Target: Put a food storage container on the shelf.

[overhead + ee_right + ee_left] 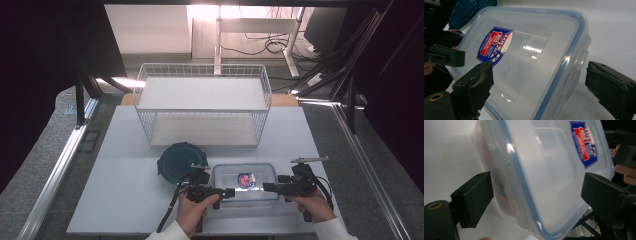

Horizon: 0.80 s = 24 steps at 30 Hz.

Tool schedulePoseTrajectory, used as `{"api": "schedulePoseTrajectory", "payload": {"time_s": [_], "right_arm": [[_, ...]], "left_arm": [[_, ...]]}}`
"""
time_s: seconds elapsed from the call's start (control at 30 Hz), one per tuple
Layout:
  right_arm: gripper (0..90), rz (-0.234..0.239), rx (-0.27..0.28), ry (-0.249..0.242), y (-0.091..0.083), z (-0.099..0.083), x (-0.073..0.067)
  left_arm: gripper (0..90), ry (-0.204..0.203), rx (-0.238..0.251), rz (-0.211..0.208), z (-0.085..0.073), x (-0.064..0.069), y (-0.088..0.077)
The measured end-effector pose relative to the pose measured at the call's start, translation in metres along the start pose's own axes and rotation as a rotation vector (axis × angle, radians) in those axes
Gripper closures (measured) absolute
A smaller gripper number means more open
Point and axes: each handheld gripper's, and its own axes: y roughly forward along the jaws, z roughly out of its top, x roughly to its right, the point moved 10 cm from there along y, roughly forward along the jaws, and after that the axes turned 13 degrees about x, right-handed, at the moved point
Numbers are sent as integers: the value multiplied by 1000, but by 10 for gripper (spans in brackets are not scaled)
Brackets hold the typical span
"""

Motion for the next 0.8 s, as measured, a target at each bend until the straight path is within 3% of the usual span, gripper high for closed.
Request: {"api": "schedulePoseTrajectory", "payload": {"time_s": [0.03,0.37,0.43,0.63,0.8], "right_arm": [[80,14,-12,18,3,-3,0],[121,46,-63,98,8,-12,0],[141,42,-60,98,7,-12,0],[243,43,-32,186,1,-9,4],[286,40,-10,181,-5,-8,2]], "left_arm": [[105,-38,6,-20,0,0,2],[150,-55,10,-47,3,-3,-1],[166,-51,13,-46,4,-3,-3],[272,-57,36,-38,7,-4,-9],[326,-56,56,-34,9,-2,-14]]}}
